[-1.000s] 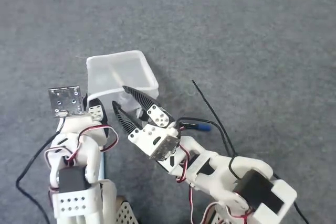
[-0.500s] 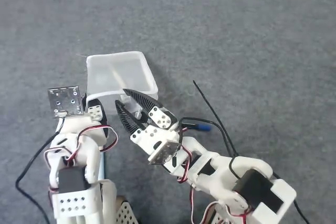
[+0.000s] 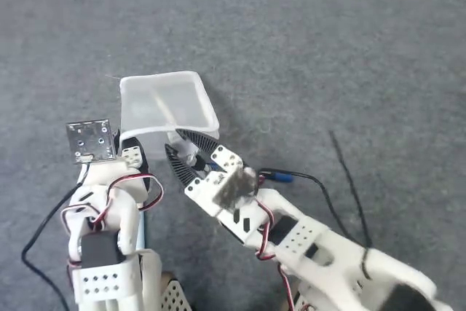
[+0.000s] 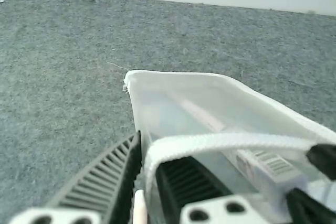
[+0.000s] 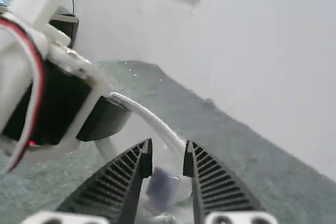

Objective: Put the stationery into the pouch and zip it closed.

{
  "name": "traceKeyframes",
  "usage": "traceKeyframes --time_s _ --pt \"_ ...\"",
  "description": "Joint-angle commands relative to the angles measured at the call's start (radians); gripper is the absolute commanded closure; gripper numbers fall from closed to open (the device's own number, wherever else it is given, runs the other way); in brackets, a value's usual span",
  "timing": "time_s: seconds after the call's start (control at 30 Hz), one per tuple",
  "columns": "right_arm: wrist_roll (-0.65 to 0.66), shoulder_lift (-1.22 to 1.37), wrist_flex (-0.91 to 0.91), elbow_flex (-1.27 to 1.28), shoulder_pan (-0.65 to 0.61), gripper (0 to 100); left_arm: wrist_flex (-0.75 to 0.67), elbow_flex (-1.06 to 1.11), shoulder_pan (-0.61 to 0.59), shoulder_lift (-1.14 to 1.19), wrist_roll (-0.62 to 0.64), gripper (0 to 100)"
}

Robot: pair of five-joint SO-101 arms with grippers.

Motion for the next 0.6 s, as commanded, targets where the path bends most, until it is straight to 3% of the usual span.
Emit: traceKeyframes --time_s 0.0,0.17,0.57 --pt "-0.109 -0.185 0.441 -0.120 0.015 90.9 -0.023 -0.050 0.002 -0.017 0.009 99" --pt "-0.175 -0.259 0.651 -0.196 0.015 99.7 -0.023 -0.050 0.002 -0.017 0.009 99" --pt "-0.176 -0.226 0.677 -0.241 0.015 99.3 -0.023 -0.050 0.005 -0.017 0.009 99"
